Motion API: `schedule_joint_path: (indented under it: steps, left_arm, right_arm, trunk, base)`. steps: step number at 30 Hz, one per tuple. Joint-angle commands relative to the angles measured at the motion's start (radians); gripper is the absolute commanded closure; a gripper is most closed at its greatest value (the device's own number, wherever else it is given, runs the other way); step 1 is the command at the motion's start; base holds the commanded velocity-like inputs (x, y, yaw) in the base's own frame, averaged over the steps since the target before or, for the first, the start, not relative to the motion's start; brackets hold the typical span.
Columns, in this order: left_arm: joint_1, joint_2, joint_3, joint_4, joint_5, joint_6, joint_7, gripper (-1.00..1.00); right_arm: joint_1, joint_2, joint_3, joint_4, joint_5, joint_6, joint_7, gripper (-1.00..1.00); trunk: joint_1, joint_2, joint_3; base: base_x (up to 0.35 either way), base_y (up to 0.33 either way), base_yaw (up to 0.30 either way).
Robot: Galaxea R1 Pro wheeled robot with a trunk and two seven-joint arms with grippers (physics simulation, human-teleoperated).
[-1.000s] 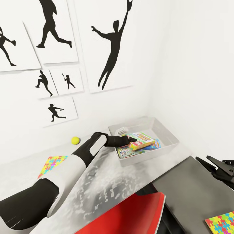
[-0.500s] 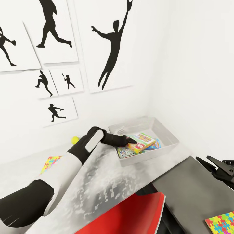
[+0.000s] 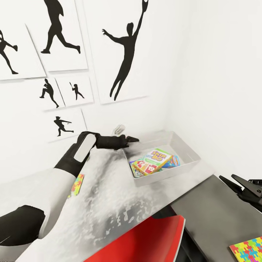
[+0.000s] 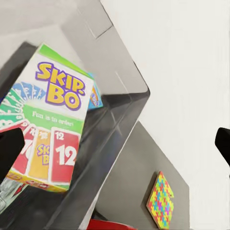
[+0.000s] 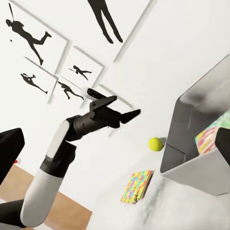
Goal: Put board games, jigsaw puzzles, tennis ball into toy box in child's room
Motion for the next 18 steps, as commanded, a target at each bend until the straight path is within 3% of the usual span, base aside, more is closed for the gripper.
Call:
schedule_joint_path:
  steps: [1,4,12,14,17,18]
  left_arm:
    - [0.0,0.003,0.012,-0.01,0.004,0.002,-0.016,-1.0]
    - [0.001,0.007,0.028,-0.023,0.045,0.002,-0.023,-1.0]
    - [0.003,0.019,0.033,-0.028,0.061,0.003,-0.028,-1.0]
    - [0.003,0.036,0.034,-0.03,0.063,0.003,-0.033,-1.0]
    - [0.003,0.085,0.036,-0.031,0.083,0.004,-0.067,-1.0]
    - [0.003,0.112,0.036,-0.031,0.099,0.004,-0.091,-1.0]
  right_arm:
    - [-0.001,0.0,-0.001,0.0,0.001,0.004,0.003,-1.0]
    - [-0.001,0.001,0.0,0.0,0.001,0.003,0.003,-1.0]
    - [-0.001,0.001,0.001,0.0,0.001,0.002,0.003,-1.0]
    - [-0.001,0.001,0.0,0.0,0.001,0.002,0.003,-1.0]
    - [-0.001,0.001,0.0,0.0,0.001,0.002,0.004,-1.0]
    - [-0.001,0.001,0.0,0.0,0.001,0.002,0.004,-1.0]
  trunk:
    - [0.0,-0.001,-0.001]
    - [0.0,-0.001,-0.001]
    - [0.0,-0.001,-0.001]
    - [0.0,-0.001,-0.001]
    - [0.0,-0.001,0.002]
    - [0.0,-0.001,0.003]
  base:
    - [0.0,0.0,0.0]
    - [0.0,0.0,0.0]
    - [0.0,0.0,0.0]
    - [0.0,0.0,0.0]
    - [0.0,0.0,-0.026]
    - [0.0,0.0,-0.052]
